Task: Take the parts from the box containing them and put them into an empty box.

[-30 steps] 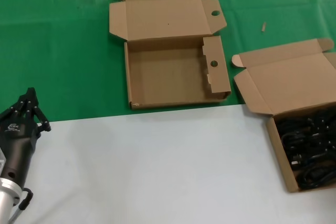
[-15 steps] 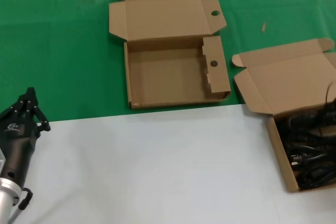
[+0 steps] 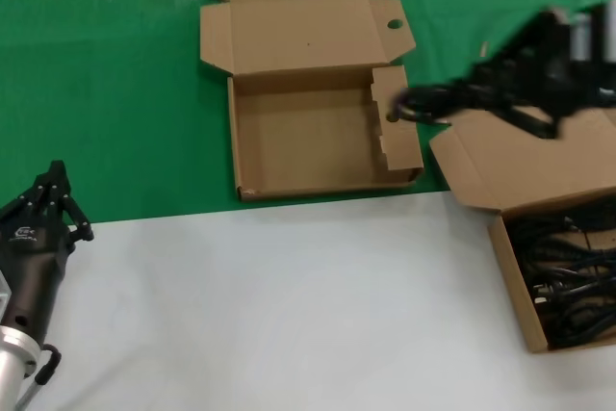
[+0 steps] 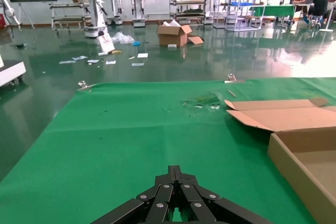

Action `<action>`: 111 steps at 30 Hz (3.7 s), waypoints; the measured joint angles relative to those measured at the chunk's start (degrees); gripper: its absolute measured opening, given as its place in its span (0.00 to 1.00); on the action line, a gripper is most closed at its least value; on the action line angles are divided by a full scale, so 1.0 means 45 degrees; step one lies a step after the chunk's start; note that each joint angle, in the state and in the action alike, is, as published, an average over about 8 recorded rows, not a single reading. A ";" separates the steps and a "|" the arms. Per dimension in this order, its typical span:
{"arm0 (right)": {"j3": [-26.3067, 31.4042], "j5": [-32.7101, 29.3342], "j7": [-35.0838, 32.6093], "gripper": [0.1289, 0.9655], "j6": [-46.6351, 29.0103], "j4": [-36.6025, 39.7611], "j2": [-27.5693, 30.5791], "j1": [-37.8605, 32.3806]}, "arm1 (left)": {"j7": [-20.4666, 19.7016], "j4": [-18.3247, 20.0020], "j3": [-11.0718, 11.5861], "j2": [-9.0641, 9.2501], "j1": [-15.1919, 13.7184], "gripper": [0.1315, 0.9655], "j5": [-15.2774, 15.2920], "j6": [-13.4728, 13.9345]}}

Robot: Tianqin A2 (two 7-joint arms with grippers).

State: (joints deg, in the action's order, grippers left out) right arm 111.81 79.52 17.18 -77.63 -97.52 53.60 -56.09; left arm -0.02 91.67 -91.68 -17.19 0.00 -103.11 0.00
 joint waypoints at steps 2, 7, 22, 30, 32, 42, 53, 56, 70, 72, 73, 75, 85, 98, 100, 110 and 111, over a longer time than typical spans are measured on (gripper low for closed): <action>0.0285 -0.0256 0.0149 0.05 0.0177 0.0090 -0.0634 -0.0269 | 0.0000 0.0000 0.0000 0.0000 0.0000 0.01 0.0000 0.0000; 0.1056 -0.0974 0.0199 0.05 0.0822 0.0790 -0.2190 -0.0548 | 0.0000 0.0000 0.0000 0.0000 0.0000 0.01 0.0000 0.0000; 0.2917 -0.2867 -0.1534 0.05 0.3189 0.5325 -0.6055 -0.0895 | 0.0000 0.0000 0.0000 0.0000 0.0000 0.01 0.0000 0.0000; 0.3342 -0.3197 -0.2747 0.05 0.4167 0.7368 -0.7246 -0.1107 | 0.0000 0.0000 0.0000 0.0000 0.0000 0.01 0.0000 0.0000; 0.3389 -0.3246 -0.3022 0.05 0.4405 0.7690 -0.7428 -0.1117 | 0.0000 0.0000 0.0000 0.0000 0.0000 0.01 0.0000 0.0000; 0.3459 -0.3434 -0.3957 0.08 0.5092 0.8673 -0.7670 -0.1144 | 0.0000 0.0000 0.0000 0.0000 0.0000 0.01 0.0000 0.0000; 0.2597 -0.2725 -0.2615 0.21 0.4988 0.7116 -0.6972 -0.0479 | 0.0000 0.0000 0.0000 0.0000 0.0000 0.01 0.0000 0.0000; 0.1981 -0.2276 -0.1625 0.28 0.5123 0.5833 -0.6528 0.0190 | 0.0000 0.0000 0.0000 0.0000 0.0000 0.01 0.0000 0.0000; 0.0225 -0.1500 0.0226 0.57 0.6533 0.2394 -0.5397 0.2859 | 0.0000 0.0000 0.0000 0.0000 0.0000 0.01 0.0000 0.0000; 0.0181 -0.1443 0.0196 0.63 0.6625 0.2379 -0.5418 0.2945 | 0.0000 0.0000 0.0000 0.0000 0.0000 0.02 0.0000 0.0000; 0.0152 -0.1402 0.0172 0.63 0.6691 0.2372 -0.5434 0.3004 | 0.0000 0.0000 0.0000 0.0000 0.0000 0.02 0.0000 0.0000; 0.0076 -0.1294 0.0107 0.68 0.6862 0.2355 -0.5477 0.3157 | 0.0000 0.0000 0.0000 0.0000 0.0000 0.02 0.0000 0.0000; -0.0485 -0.0491 -0.0380 0.88 0.8137 0.2226 -0.5801 0.4305 | 0.0000 0.0000 0.0000 0.0000 0.0000 0.11 0.0000 0.0000; -0.1297 0.0679 -0.1080 0.99 0.9996 0.2037 -0.6267 0.5965 | 0.0001 0.0000 0.0000 0.0000 0.0000 0.39 -0.0003 0.0000; -0.1424 0.0863 -0.1190 1.00 1.0286 0.2007 -0.6340 0.6225 | 0.0001 0.0000 0.0000 0.0000 0.0000 0.45 -0.0003 0.0000; -0.2057 0.1768 -0.1732 1.00 1.1725 0.1860 -0.6703 0.7519 | 0.0006 0.0000 0.0000 0.0000 0.0000 0.63 -0.0001 0.0000; -0.2118 0.1856 -0.1785 1.00 1.1865 0.1846 -0.6738 0.7645 | 0.0007 0.0000 0.0000 0.0000 0.0000 0.66 -0.0001 0.0000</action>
State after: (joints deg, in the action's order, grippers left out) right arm 102.27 87.87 9.15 -24.24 -89.21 23.28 -21.69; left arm 0.01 91.67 -91.68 -17.19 0.00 -103.12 0.00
